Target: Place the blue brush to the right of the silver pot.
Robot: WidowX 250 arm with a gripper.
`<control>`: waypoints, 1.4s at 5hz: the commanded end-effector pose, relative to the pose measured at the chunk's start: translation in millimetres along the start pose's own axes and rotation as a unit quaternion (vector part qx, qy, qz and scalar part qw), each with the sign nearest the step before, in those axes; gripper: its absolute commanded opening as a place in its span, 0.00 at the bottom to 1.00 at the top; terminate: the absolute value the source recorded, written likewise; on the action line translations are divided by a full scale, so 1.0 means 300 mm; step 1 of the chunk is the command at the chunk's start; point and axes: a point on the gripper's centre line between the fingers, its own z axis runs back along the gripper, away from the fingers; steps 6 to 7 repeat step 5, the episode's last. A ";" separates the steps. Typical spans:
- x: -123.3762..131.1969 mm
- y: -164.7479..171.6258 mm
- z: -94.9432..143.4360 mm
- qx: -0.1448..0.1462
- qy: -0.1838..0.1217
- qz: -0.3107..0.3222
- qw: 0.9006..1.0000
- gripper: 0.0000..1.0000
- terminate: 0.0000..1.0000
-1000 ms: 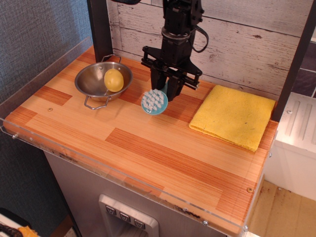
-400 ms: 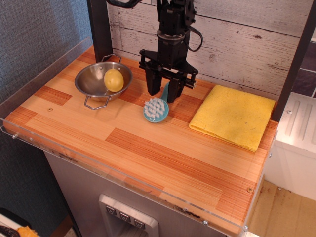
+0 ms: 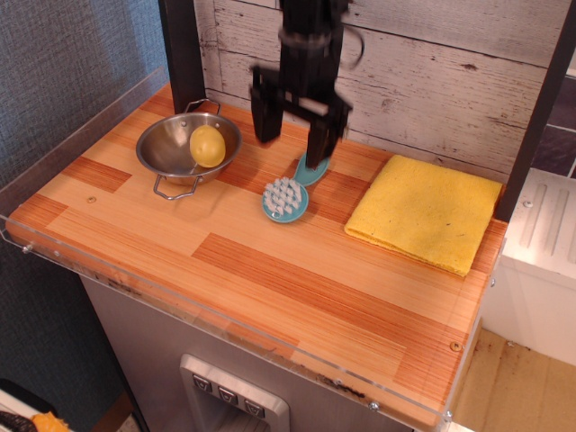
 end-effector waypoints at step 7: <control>-0.154 0.025 0.174 -0.027 -0.070 0.069 0.995 1.00 1.00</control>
